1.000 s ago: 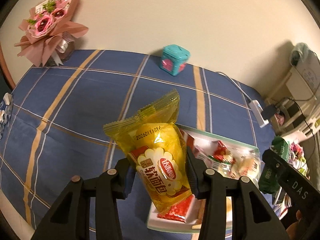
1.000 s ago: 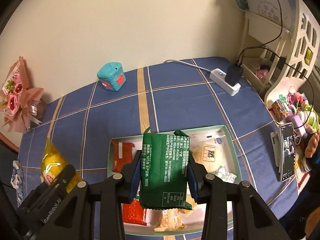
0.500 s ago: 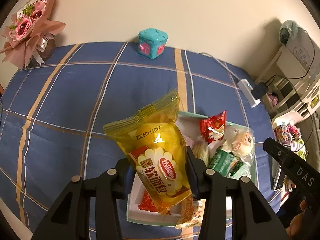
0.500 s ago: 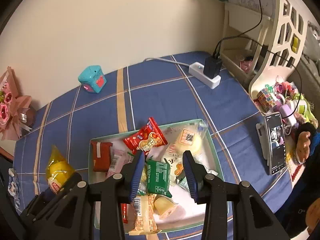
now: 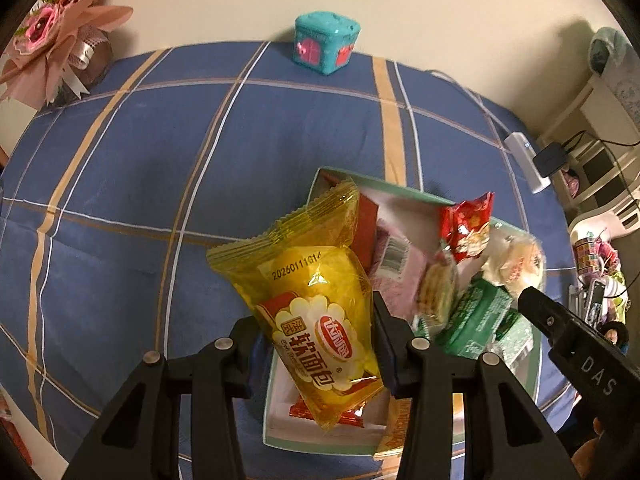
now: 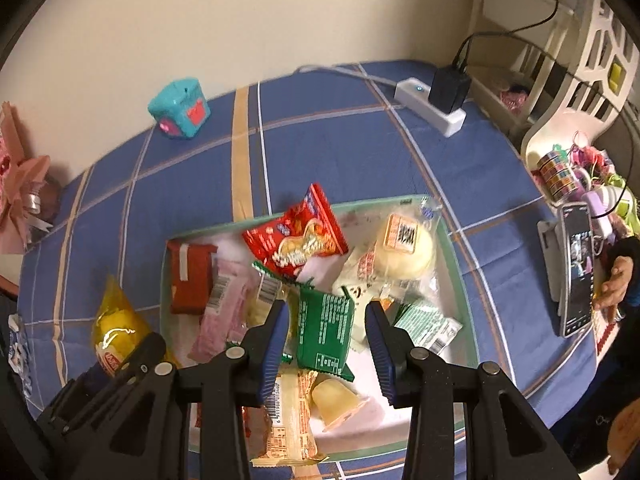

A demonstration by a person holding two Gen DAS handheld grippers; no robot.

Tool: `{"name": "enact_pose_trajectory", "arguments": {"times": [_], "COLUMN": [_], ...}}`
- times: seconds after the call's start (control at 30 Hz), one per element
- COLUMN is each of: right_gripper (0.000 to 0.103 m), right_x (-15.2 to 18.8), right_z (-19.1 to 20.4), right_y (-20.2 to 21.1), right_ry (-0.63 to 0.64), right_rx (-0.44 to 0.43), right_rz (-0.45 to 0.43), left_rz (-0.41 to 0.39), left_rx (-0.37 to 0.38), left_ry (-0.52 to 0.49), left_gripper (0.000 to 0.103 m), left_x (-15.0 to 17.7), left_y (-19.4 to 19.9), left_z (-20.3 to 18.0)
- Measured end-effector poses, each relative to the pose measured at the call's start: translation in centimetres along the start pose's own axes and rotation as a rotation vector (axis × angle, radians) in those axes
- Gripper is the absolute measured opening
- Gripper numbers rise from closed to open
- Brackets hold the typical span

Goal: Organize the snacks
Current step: 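Carry the yellow packet and green packet into the white tray and open both tools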

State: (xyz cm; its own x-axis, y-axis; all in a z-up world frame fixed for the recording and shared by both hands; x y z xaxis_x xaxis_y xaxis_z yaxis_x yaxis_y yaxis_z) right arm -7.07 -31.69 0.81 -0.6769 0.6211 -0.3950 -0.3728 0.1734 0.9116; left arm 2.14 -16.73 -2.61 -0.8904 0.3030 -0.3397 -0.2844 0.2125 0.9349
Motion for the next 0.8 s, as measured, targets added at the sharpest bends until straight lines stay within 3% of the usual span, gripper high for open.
{"name": "enact_pose_trajectory", "arguments": {"times": [0.5, 0.53, 0.63, 0.8], "right_gripper": [0.044, 0.046, 0.064, 0.072], "right_x": [0.3, 0.3, 0.4, 0.4], "right_z": [0.2, 0.1, -0.3, -1.2], "right_y": [-1.9, -2.1, -2.4, -3.2], "right_ry": [0.006, 0.006, 0.003, -0.002], "right_rx": [-0.013, -0.012, 0.001, 0.021], "right_rz": [0.055, 0.059, 0.067, 0.086], "left_rz": [0.088, 0.090, 0.097, 0.108], "left_rx": [-0.057, -0.067, -0.073, -0.089], "left_ry": [-0.037, -0.043, -0.049, -0.064], "left_gripper": [0.047, 0.047, 0.047, 0.047], "left_x": [0.6, 0.6, 0.7, 0.6], "left_y": [-3.4, -3.7, -4.2, -5.1], "left_z": [-1.5, -1.7, -2.1, -2.7]}}
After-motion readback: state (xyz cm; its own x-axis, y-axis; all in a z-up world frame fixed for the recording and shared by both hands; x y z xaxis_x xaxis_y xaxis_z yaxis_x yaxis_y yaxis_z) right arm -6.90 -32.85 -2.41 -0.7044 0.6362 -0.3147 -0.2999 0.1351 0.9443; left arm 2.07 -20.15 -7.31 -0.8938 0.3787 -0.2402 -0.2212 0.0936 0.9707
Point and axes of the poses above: each gripper's, at about its wrist camera, not at the fingertips, and y roughly against the way its jaws point, z to its left, x to its underside, the point moved 2 cm from there along -y, roughly the way its jaws point, and after that the axes turned 4 degrees about -x, right-handed, at the moved point
